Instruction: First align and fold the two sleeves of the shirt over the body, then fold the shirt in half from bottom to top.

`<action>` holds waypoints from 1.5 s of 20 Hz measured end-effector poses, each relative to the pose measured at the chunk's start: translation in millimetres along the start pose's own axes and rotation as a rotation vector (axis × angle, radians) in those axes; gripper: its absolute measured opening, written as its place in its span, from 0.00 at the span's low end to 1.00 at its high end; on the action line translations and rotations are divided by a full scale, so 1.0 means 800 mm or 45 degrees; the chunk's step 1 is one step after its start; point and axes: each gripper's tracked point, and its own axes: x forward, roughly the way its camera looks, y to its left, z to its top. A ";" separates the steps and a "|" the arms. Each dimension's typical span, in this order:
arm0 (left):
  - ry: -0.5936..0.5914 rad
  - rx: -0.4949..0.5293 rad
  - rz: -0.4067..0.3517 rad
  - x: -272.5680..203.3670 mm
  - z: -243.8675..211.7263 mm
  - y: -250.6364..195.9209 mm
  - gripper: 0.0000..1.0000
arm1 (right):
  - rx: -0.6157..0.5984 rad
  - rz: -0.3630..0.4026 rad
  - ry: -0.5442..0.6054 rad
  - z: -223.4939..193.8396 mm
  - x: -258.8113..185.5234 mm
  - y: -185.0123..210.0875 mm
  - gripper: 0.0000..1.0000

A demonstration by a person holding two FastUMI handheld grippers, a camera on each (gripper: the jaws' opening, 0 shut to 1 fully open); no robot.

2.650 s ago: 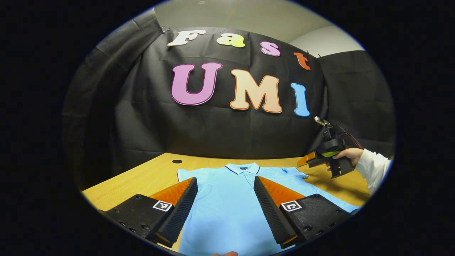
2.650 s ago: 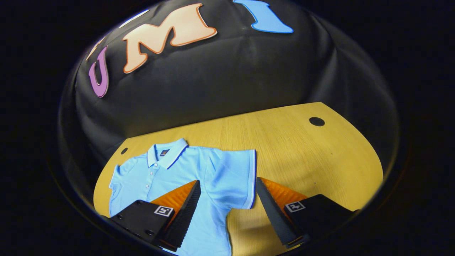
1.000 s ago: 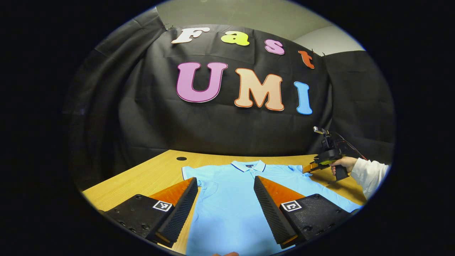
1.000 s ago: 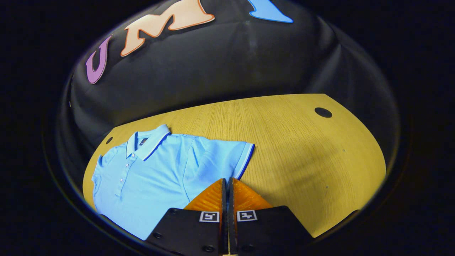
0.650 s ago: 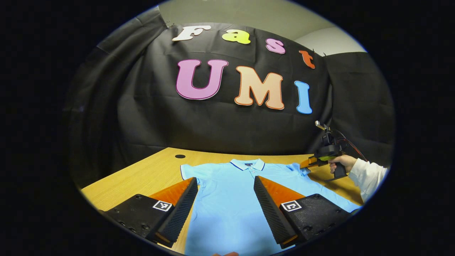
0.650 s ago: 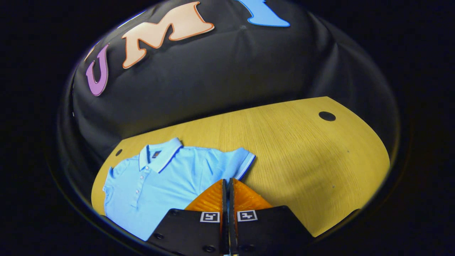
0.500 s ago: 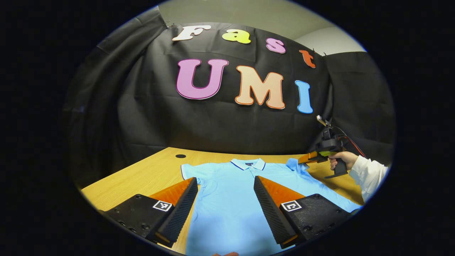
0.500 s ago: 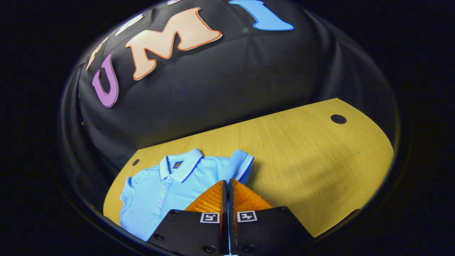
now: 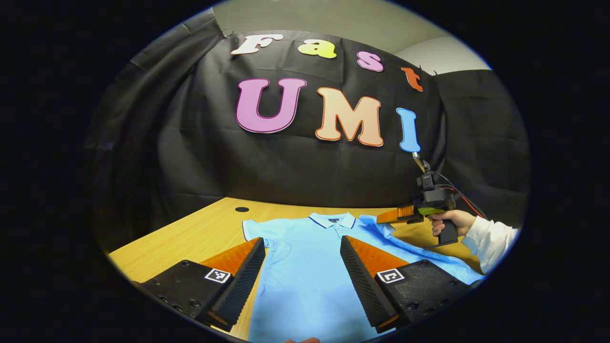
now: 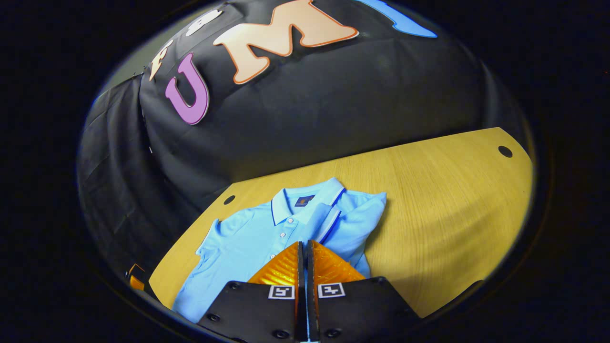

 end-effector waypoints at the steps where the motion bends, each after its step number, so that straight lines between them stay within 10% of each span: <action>1: 0.000 -0.001 0.001 0.000 0.000 0.000 0.95 | 0.001 0.010 0.014 -0.006 0.003 0.005 0.03; 8: 0.001 -0.002 -0.005 0.000 0.000 -0.002 0.95 | -0.073 0.093 0.032 -0.024 -0.009 0.039 0.16; 9: 0.003 -0.001 -0.002 0.000 -0.001 0.000 0.95 | -0.084 0.118 0.037 -0.025 -0.016 0.049 0.07; 11: 0.011 -0.003 0.000 0.002 -0.004 0.003 0.95 | -0.128 0.175 0.011 -0.023 -0.035 0.068 0.23; 16: 0.024 -0.034 0.031 0.012 -0.007 0.024 0.95 | -0.241 0.212 -0.152 -0.017 -0.111 0.080 0.99; 30: 0.338 -0.013 0.111 0.130 -0.022 0.130 0.94 | -0.159 0.087 -0.493 -0.059 -0.312 0.027 0.97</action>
